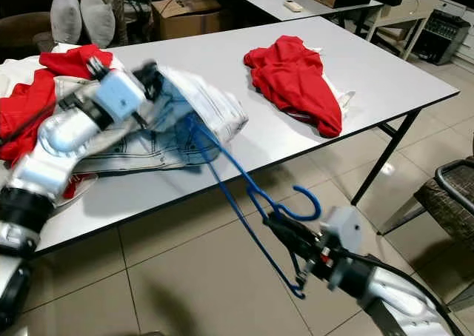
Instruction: Hang hanger
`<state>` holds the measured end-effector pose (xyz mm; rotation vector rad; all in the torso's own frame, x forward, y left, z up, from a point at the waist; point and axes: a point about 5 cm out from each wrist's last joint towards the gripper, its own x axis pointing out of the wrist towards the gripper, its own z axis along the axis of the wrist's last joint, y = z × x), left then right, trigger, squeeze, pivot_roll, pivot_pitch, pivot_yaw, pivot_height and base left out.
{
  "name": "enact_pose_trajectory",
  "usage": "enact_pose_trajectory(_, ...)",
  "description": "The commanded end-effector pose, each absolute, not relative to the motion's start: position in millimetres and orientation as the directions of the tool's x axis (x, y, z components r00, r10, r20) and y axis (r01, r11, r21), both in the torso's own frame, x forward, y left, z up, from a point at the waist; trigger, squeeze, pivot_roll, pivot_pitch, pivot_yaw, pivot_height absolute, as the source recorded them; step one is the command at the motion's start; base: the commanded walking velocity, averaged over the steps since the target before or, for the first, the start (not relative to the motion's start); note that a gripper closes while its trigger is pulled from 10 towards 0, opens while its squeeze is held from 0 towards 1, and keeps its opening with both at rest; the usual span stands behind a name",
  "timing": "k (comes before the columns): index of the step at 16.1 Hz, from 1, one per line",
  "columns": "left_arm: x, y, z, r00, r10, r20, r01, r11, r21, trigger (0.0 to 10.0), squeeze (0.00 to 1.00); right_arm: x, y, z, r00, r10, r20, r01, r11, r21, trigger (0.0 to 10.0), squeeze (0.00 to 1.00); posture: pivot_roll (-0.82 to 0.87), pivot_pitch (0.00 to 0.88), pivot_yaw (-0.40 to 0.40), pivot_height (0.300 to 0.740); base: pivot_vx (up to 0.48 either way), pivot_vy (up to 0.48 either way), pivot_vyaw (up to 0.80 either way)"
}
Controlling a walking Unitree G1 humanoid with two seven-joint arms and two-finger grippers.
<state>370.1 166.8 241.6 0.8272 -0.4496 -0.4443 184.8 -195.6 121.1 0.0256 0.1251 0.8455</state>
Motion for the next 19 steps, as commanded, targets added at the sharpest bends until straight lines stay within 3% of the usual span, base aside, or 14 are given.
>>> enact_pose_trajectory(1,371,169,260,0.805,-0.546,0.232,0.182,0.6,0.779,0.0,0.0,184,-219,121,0.687,0.718,-0.116,-0.716,0.695,0.067,10.0,0.0,-0.13,0.0,0.022,0.74,0.0,0.0,0.0)
enact_pose_trajectory(2,371,167,262,0.799,-0.554,0.233,0.183,0.595,0.783,0.0,0.0,184,-228,119,0.693,0.709,-0.129,-0.707,0.704,0.073,10.0,0.0,-0.13,0.0,0.023,0.74,0.0,0.0,0.0)
enact_pose_trajectory(3,366,159,267,0.766,-0.598,0.235,0.206,0.576,0.791,0.0,0.0,185,-257,109,0.709,0.685,-0.166,-0.68,0.727,0.098,10.0,0.0,-0.13,0.0,0.023,0.74,0.0,0.0,0.0)
enact_pose_trajectory(4,363,153,268,0.744,-0.627,0.229,0.229,0.562,0.795,0.0,0.0,187,-271,103,0.713,0.677,-0.182,-0.669,0.735,0.108,10.0,0.0,-0.12,0.0,0.021,0.74,0.0,0.0,0.0)
enact_pose_trajectory(6,357,142,263,0.707,-0.678,0.203,0.275,0.527,0.804,0.0,0.0,192,-287,92,0.704,0.676,-0.218,-0.663,0.736,0.138,10.0,0.0,-0.12,0.0,0.021,0.74,0.0,0.0,0.0)
enact_pose_trajectory(10,354,132,258,0.699,-0.693,0.177,0.304,0.512,0.803,0.0,0.0,203,-288,87,0.552,0.805,-0.219,-0.794,0.587,0.156,10.0,0.0,-0.09,0.0,-0.008,0.74,0.0,0.0,0.0)
enact_pose_trajectory(17,354,123,244,0.697,-0.706,0.123,0.363,0.496,0.788,0.0,0.0,205,-284,86,0.487,0.849,-0.204,-0.846,0.517,0.134,10.0,0.0,-0.09,0.0,0.003,0.74,0.0,0.0,0.0)
enact_pose_trajectory(18,354,121,240,0.698,-0.708,0.111,0.373,0.491,0.787,0.0,0.0,256,-181,96,0.433,0.887,-0.161,-0.883,0.454,0.123,10.0,0.0,-0.09,0.0,0.002,0.74,0.0,0.0,0.0)
enact_pose_trajectory(19,354,119,236,0.7,-0.707,0.097,0.385,0.488,0.783,0.0,0.0,281,-123,110,0.412,0.896,-0.167,-0.897,0.431,0.095,10.0,0.0,-0.08,0.0,-0.009,0.74,0.0,0.0,0.0)
